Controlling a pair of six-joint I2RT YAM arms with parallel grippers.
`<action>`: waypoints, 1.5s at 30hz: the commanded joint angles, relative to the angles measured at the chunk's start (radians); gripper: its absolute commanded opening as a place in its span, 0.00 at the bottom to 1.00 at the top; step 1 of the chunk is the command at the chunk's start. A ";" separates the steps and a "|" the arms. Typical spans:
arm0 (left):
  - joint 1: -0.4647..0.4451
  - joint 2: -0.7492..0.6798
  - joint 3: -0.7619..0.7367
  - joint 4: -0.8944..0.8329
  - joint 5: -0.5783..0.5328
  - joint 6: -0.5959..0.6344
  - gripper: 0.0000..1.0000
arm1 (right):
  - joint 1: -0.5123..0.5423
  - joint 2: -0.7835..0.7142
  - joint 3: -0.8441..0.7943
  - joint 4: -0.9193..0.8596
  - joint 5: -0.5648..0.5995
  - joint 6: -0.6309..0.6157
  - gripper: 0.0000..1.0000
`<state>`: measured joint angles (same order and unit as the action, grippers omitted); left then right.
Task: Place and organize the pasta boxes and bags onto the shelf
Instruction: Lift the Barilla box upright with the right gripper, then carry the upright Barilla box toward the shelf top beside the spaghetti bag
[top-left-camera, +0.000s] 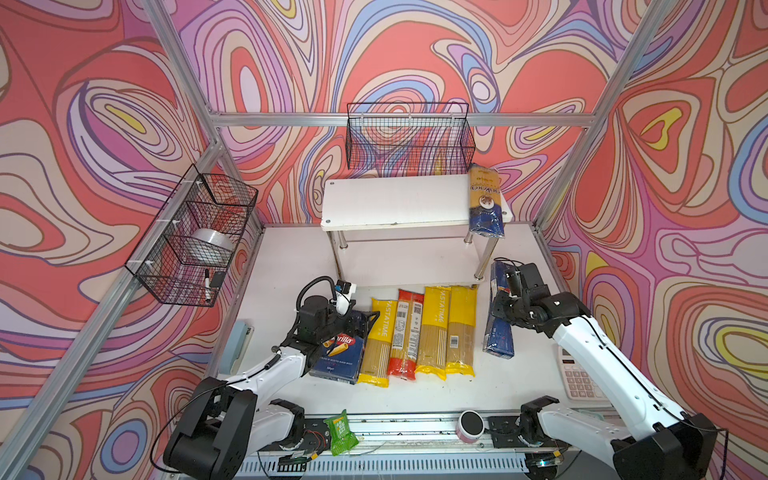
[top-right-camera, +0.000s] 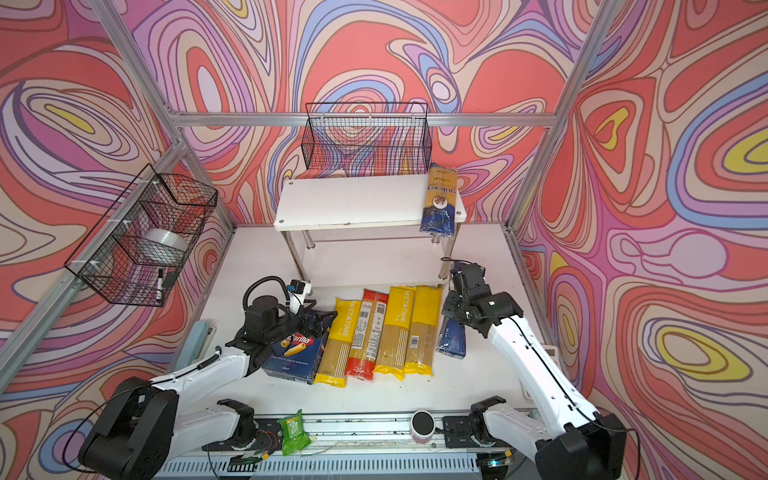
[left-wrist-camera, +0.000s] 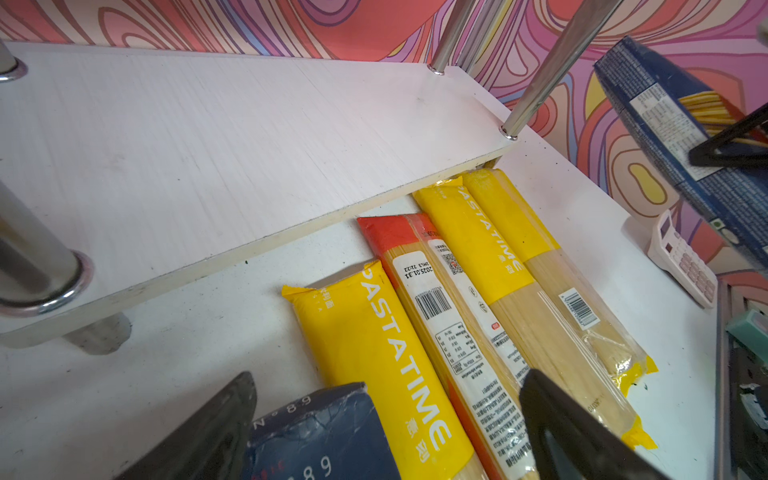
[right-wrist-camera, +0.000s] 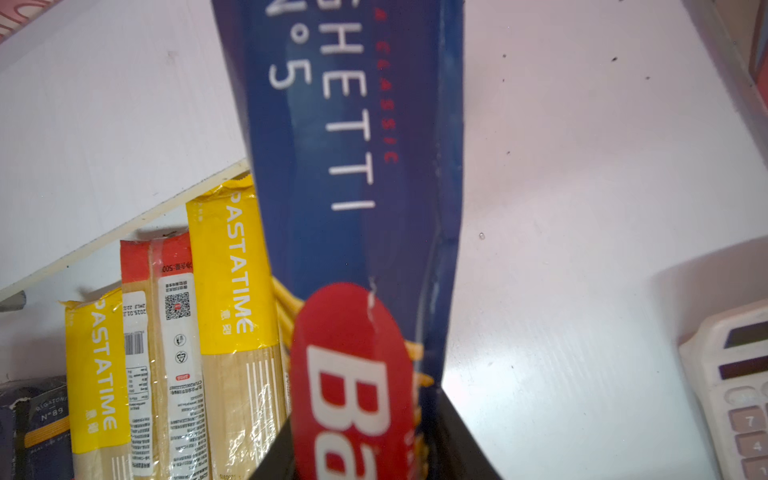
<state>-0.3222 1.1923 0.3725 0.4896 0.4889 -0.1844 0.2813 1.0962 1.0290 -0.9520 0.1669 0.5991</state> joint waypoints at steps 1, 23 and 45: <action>-0.005 -0.005 0.006 0.001 -0.001 0.005 1.00 | 0.005 -0.029 0.089 0.003 0.052 -0.045 0.27; -0.006 -0.019 0.013 -0.024 0.000 0.013 1.00 | -0.037 0.045 0.510 -0.167 0.089 -0.179 0.23; -0.005 0.014 0.029 -0.032 0.004 0.015 1.00 | -0.038 0.272 1.022 -0.179 -0.005 -0.351 0.24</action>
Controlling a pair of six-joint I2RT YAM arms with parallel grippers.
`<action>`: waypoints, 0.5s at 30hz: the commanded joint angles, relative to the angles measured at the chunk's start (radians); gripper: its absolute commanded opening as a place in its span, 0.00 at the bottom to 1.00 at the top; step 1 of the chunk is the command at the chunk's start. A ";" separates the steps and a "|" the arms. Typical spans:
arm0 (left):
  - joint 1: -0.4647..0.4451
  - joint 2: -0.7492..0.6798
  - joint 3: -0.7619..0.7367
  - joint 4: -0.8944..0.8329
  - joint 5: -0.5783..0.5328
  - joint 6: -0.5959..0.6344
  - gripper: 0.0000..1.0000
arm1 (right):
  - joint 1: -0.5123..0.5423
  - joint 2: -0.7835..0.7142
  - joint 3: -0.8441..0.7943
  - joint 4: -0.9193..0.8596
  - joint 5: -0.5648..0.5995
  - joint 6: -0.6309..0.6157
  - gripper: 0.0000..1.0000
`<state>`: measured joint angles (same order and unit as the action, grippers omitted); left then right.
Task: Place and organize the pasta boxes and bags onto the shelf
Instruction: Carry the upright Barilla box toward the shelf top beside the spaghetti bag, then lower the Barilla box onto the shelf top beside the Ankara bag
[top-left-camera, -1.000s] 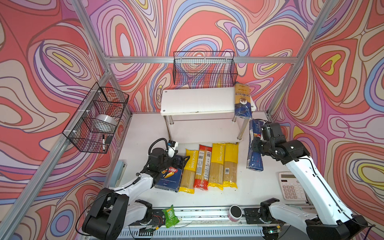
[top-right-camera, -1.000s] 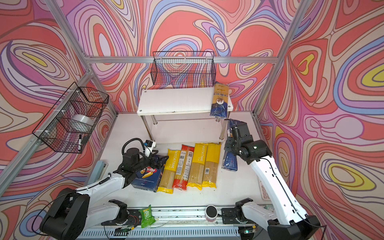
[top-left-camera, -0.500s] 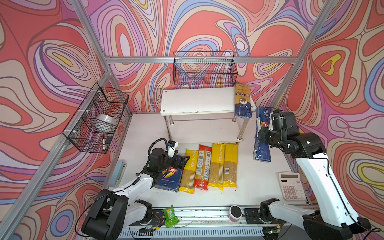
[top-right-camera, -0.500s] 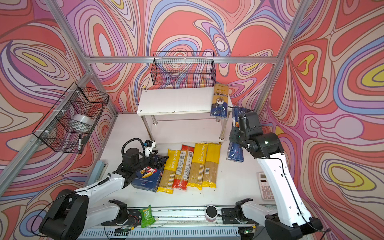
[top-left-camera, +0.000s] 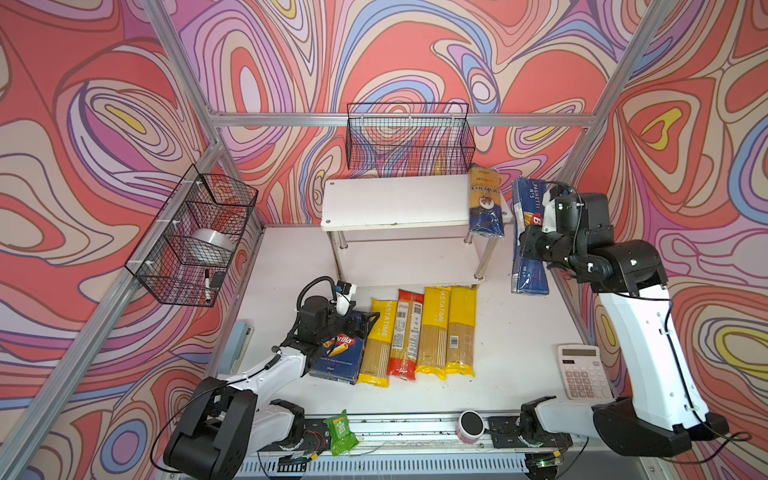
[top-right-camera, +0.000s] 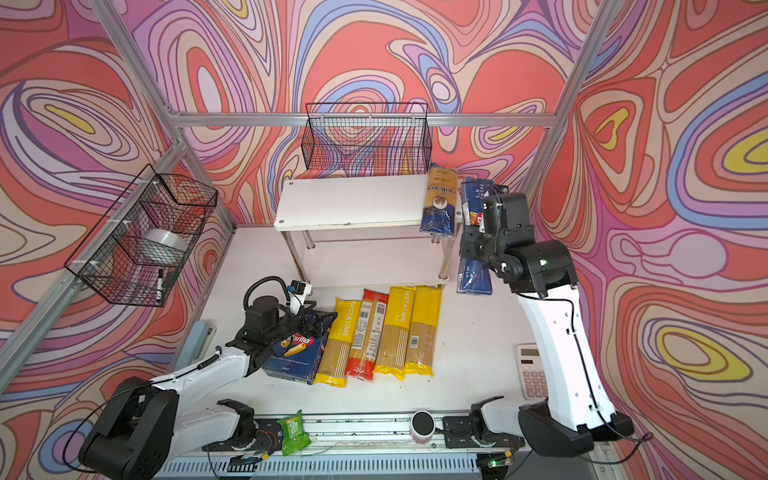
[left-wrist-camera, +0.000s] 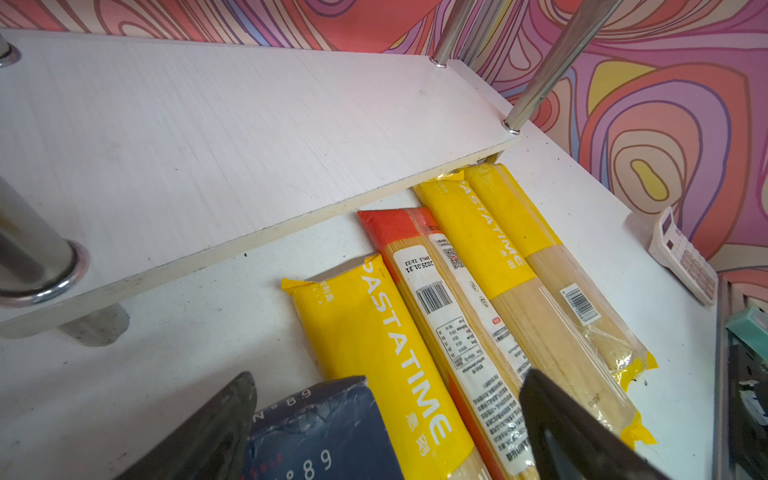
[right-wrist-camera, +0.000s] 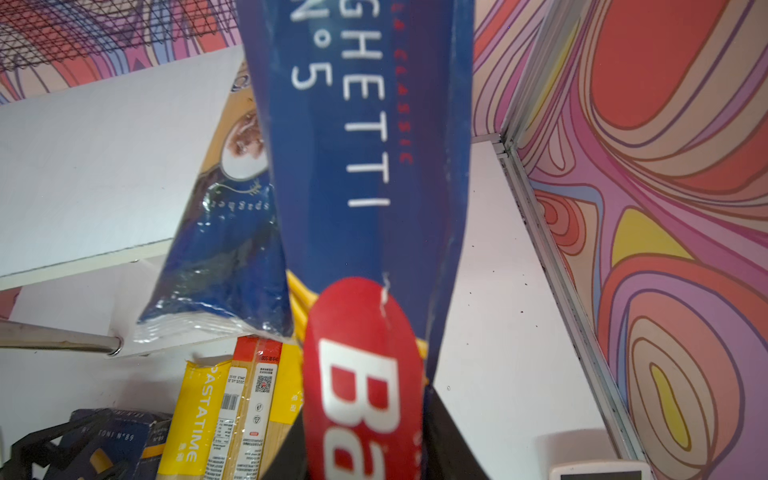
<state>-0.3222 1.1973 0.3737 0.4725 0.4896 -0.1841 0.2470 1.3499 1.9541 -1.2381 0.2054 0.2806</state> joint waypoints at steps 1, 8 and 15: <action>-0.006 0.006 0.027 -0.015 0.007 0.015 1.00 | -0.003 0.044 0.135 0.098 -0.060 -0.035 0.26; -0.004 -0.016 0.016 -0.011 -0.008 0.020 1.00 | 0.010 0.136 0.257 0.146 -0.178 -0.014 0.26; -0.006 -0.007 0.013 -0.005 -0.008 0.018 1.00 | 0.091 0.239 0.340 0.232 -0.238 0.003 0.26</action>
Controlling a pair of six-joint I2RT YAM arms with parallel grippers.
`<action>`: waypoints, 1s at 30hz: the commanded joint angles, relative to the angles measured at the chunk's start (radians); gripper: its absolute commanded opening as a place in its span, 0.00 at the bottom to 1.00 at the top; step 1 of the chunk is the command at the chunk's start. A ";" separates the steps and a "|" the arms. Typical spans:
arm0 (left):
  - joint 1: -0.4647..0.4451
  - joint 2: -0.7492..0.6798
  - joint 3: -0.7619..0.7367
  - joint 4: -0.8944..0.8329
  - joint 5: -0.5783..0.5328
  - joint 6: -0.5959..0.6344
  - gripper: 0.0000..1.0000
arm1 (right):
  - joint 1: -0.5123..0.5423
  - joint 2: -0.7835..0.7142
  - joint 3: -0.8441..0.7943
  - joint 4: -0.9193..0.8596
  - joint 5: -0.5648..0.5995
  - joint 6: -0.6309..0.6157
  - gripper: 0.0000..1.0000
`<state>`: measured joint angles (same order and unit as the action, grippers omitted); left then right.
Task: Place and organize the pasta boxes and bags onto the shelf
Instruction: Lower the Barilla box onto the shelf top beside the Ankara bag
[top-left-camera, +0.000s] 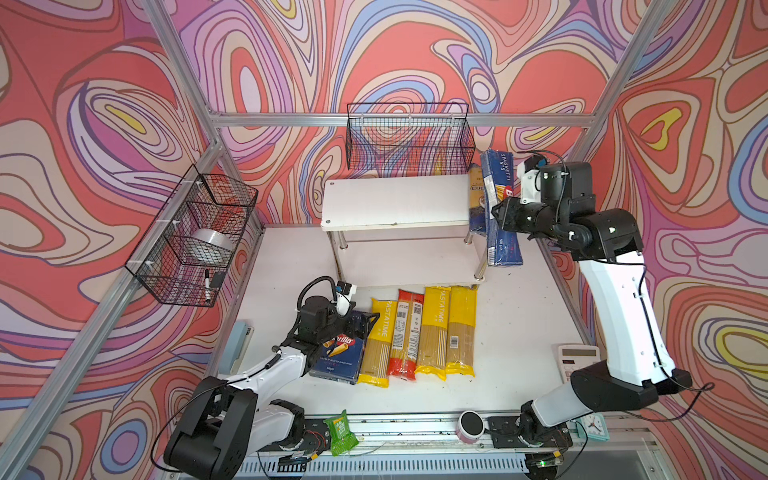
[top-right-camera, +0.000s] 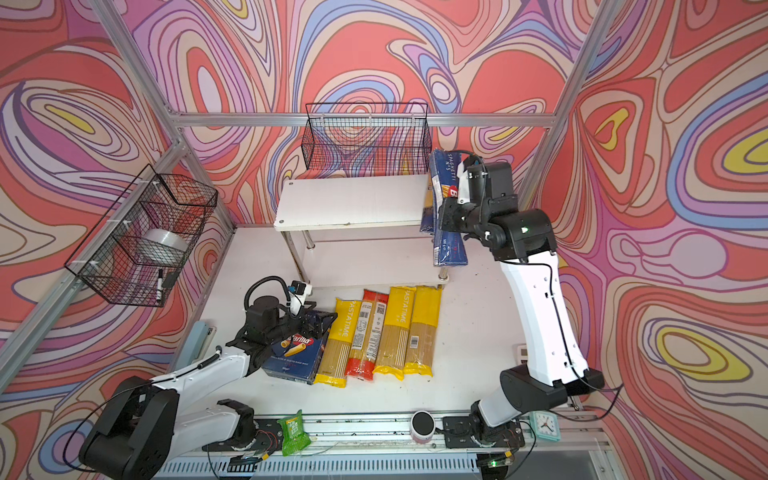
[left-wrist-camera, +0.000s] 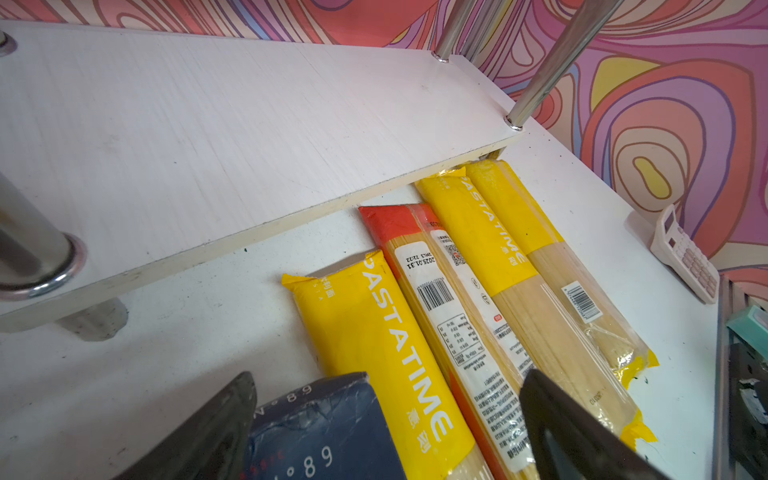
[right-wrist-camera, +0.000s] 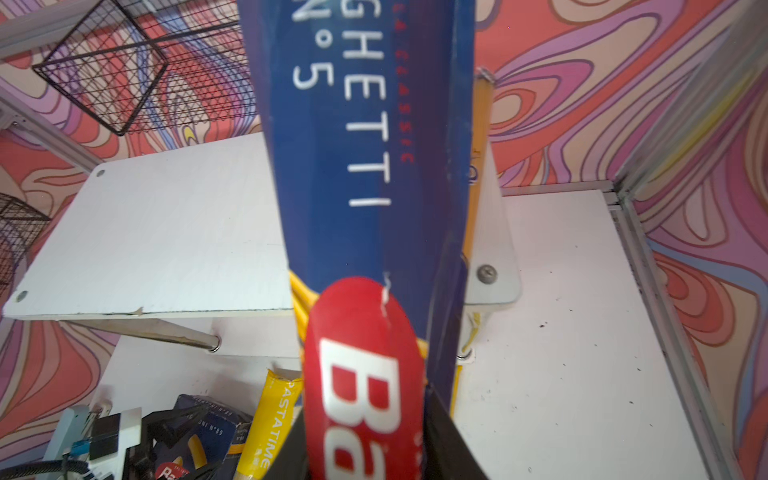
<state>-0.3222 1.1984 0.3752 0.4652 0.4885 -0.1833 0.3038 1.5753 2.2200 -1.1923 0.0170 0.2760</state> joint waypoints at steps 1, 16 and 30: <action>-0.005 -0.007 0.013 0.006 -0.006 0.016 1.00 | 0.049 0.039 0.102 0.186 -0.049 0.006 0.26; -0.006 -0.031 0.004 0.005 -0.009 0.014 1.00 | 0.086 0.168 0.093 0.348 -0.014 0.025 0.27; -0.006 -0.029 0.007 0.001 -0.005 0.015 1.00 | 0.087 0.227 0.060 0.374 0.100 0.016 0.33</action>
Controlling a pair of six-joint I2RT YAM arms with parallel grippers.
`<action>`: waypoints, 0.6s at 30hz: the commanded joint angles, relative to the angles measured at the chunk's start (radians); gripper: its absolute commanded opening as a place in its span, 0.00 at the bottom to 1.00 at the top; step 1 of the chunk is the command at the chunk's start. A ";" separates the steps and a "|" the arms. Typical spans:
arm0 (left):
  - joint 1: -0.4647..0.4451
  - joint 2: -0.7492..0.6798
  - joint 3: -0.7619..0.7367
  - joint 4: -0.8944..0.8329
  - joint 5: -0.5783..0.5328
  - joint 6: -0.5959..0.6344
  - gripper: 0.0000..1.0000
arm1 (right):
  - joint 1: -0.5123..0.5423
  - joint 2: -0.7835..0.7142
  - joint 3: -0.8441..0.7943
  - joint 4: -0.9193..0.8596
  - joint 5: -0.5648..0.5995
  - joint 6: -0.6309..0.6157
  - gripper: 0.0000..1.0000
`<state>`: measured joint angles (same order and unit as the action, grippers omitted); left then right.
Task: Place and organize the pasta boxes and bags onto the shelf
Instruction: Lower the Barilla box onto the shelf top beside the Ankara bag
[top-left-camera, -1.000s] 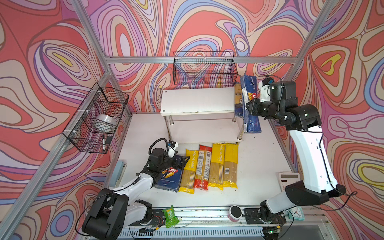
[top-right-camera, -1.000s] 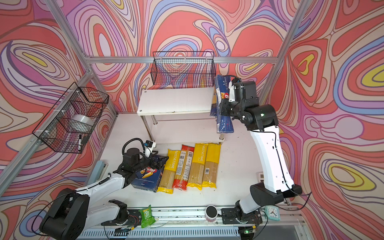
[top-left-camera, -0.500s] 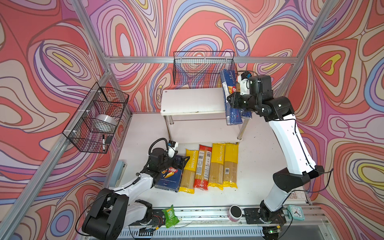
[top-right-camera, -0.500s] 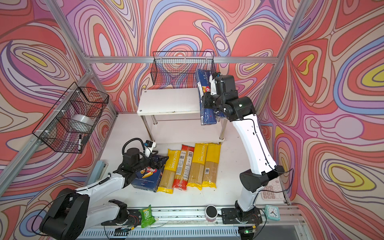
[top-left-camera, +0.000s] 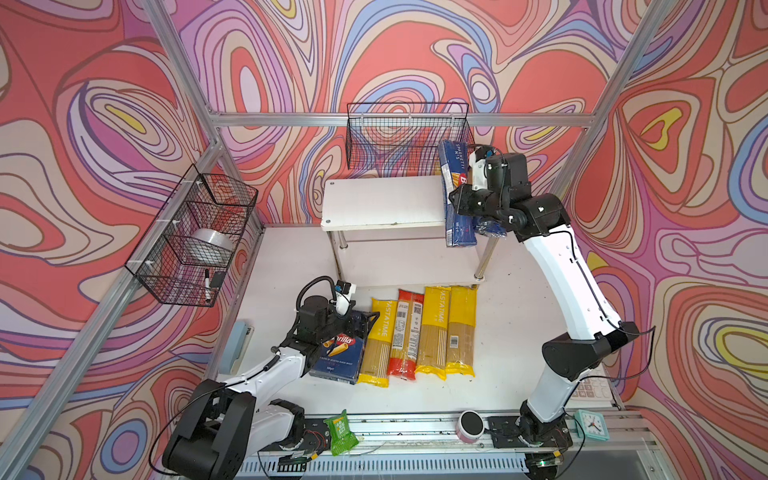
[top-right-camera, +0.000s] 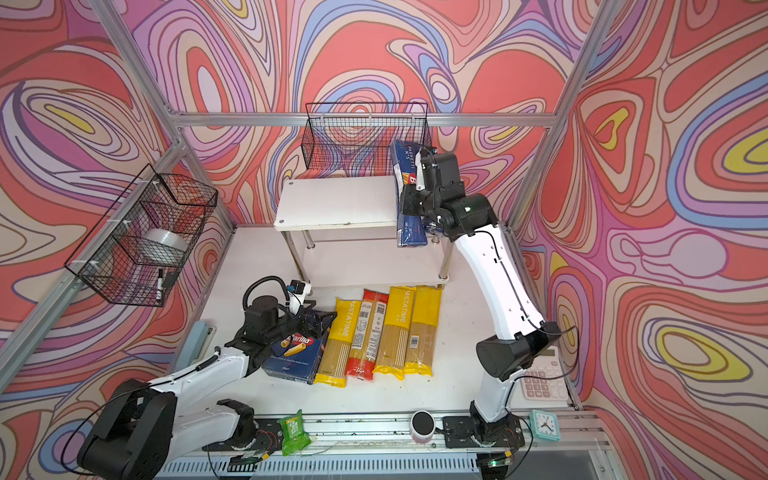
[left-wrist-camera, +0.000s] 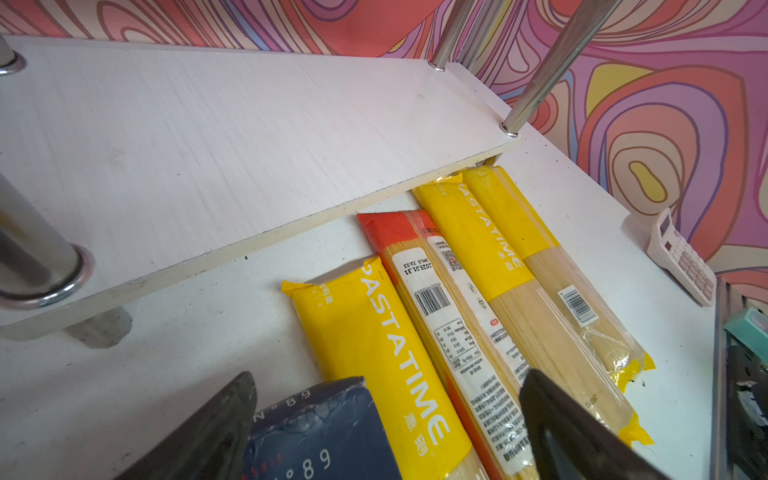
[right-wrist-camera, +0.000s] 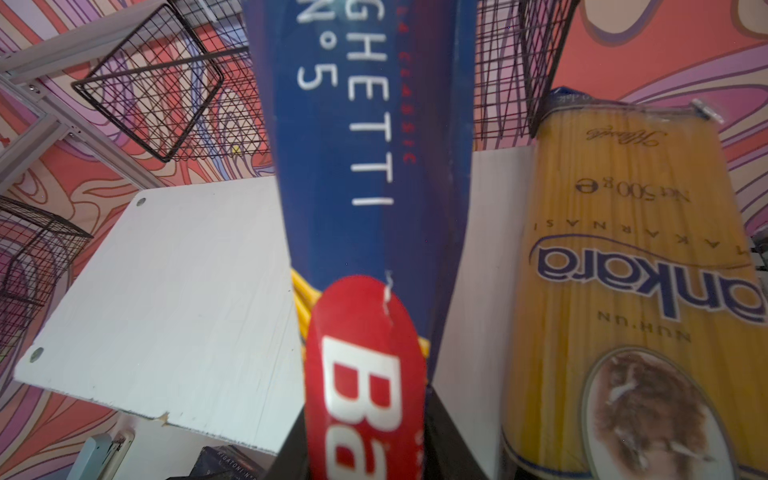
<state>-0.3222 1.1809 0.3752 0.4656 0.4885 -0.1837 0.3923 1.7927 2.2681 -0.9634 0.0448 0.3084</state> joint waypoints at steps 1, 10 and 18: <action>-0.005 -0.011 0.006 0.000 -0.008 0.015 1.00 | -0.001 0.012 0.010 0.144 0.074 -0.014 0.34; -0.006 -0.009 0.008 -0.006 -0.010 0.018 1.00 | -0.002 0.034 0.008 0.148 0.063 0.006 0.49; -0.006 -0.007 0.010 -0.003 -0.007 0.018 1.00 | -0.003 0.036 0.038 0.122 0.046 -0.021 0.59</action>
<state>-0.3222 1.1812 0.3752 0.4641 0.4854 -0.1837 0.3904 1.8317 2.2631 -0.8364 0.0864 0.3073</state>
